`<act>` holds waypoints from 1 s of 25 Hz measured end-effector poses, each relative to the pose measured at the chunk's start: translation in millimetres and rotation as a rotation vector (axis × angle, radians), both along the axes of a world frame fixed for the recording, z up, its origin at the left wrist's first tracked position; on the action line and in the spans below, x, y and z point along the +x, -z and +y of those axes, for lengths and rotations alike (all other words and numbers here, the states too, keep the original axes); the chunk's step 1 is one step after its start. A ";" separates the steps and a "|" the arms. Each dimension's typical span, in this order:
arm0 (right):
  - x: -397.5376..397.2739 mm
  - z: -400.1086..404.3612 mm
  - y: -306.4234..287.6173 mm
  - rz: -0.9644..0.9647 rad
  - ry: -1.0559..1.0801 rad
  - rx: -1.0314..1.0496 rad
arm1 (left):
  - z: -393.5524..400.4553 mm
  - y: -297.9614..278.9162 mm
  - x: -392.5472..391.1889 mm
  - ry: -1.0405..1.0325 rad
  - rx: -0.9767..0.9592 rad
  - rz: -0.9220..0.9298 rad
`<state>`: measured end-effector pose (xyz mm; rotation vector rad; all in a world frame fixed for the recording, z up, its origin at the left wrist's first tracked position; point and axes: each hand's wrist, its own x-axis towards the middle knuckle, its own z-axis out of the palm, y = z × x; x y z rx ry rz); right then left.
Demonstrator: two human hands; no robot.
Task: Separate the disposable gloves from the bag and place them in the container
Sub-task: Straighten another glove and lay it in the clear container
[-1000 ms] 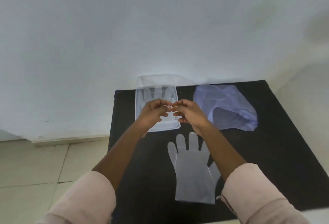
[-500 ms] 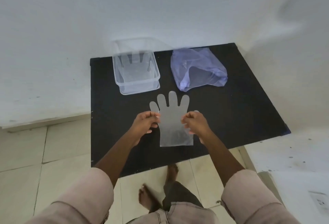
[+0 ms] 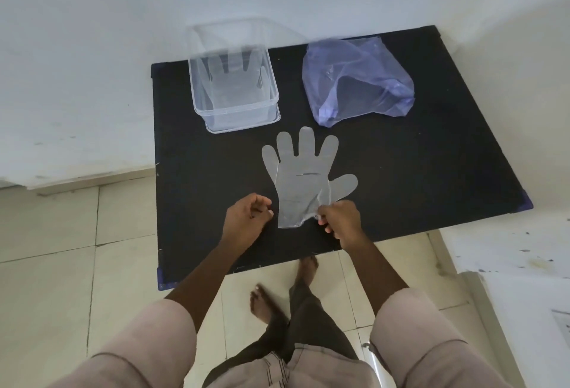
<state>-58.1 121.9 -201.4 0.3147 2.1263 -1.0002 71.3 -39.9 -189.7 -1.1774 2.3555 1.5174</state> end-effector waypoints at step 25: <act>-15.1 32.4 -8.4 0.714 -0.511 0.056 | 7.3 -2.9 -41.9 0.096 -0.430 0.175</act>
